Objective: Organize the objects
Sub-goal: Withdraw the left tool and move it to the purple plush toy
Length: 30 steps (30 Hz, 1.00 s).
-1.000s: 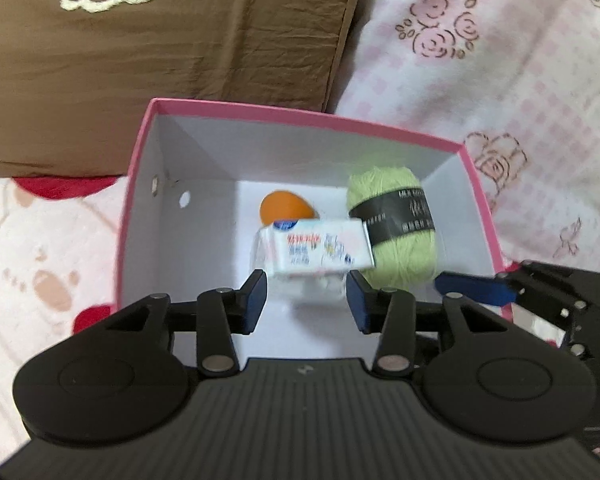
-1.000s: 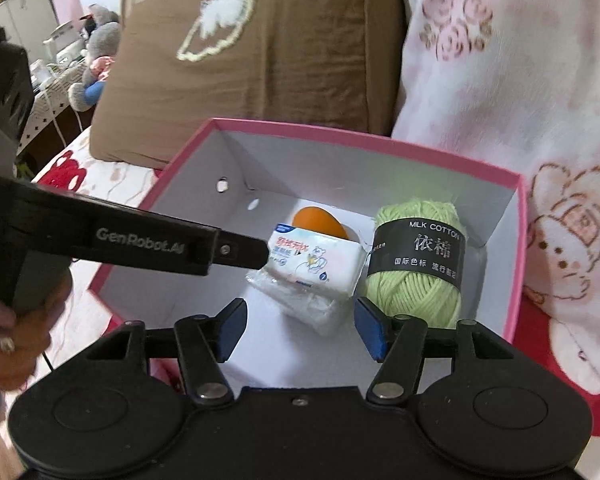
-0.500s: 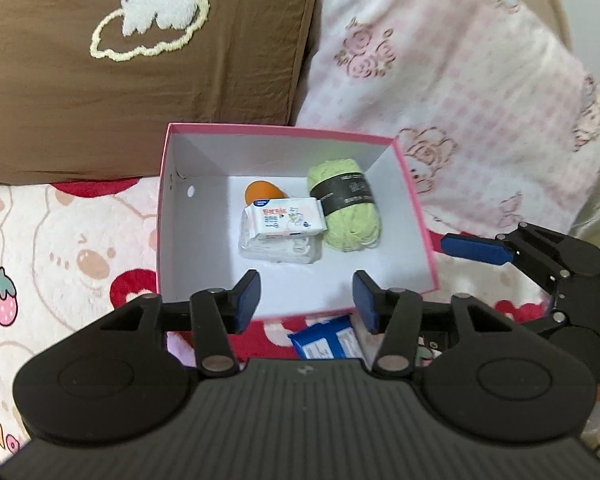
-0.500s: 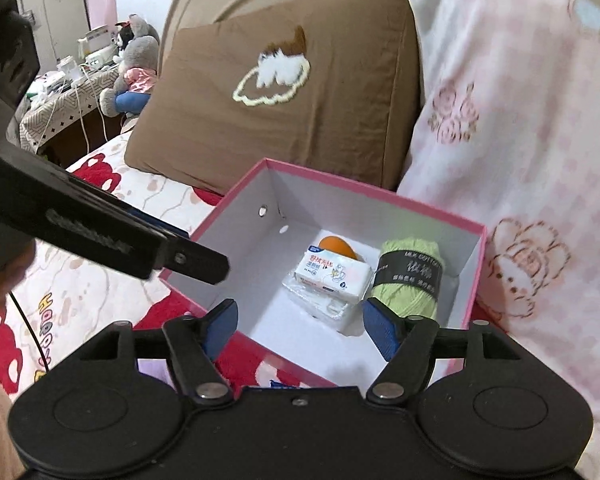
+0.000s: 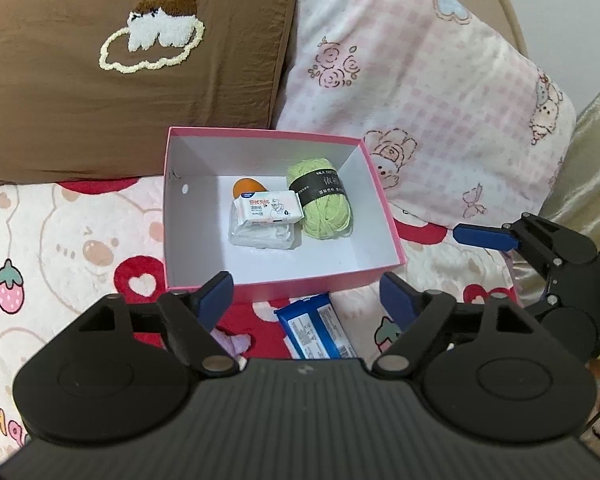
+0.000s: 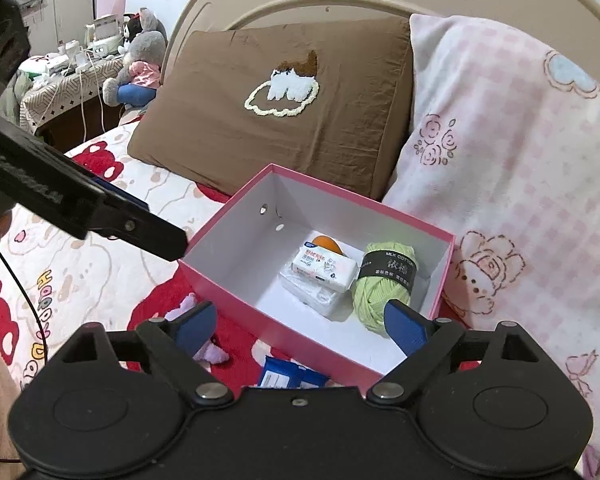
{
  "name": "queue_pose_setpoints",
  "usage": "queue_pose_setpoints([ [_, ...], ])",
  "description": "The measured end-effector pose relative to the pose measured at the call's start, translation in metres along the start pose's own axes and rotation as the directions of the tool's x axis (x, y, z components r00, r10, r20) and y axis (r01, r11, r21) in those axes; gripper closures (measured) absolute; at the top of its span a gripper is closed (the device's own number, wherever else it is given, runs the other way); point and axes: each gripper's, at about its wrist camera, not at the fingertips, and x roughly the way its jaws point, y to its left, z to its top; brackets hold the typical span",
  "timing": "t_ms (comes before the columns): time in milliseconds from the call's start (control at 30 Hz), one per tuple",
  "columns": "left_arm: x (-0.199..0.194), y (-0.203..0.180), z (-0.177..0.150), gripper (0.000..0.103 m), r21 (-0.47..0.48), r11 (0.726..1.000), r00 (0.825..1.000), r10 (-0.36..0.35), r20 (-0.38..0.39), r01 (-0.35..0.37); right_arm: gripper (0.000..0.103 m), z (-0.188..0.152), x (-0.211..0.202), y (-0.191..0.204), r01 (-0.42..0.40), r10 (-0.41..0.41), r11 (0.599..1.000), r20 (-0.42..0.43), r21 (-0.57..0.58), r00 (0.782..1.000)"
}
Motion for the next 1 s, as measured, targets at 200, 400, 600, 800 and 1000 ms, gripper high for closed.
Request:
queue_pose_setpoints([
  [200,-0.013,0.004,-0.016,0.012,0.016,1.0,1.0,0.001,0.025,-0.001,0.01,-0.005,-0.013,0.012,-0.017,0.017,1.0,-0.008,0.001,1.0],
  [400,-0.019,0.003,-0.029,0.008,0.053,0.998,0.999,-0.019,0.036,0.017,0.01,-0.011,-0.016,0.028,-0.105,0.106,0.994,-0.061,0.022,0.992],
  [600,-0.012,0.009,-0.043,0.008,0.075,0.993,0.995,0.091,0.043,-0.094,0.01,-0.019,-0.012,0.048,-0.146,0.144,0.989,-0.089,-0.016,0.986],
  [800,0.013,0.028,-0.057,0.008,0.032,0.993,0.993,0.113,-0.022,-0.112,0.01,-0.028,-0.002,0.07,-0.19,0.182,0.977,-0.09,-0.092,0.979],
  [1000,0.042,0.054,-0.065,0.008,-0.1,0.98,0.983,0.163,-0.08,-0.171,0.01,-0.041,0.018,0.09,-0.159,0.15,0.965,-0.059,-0.208,0.987],
])
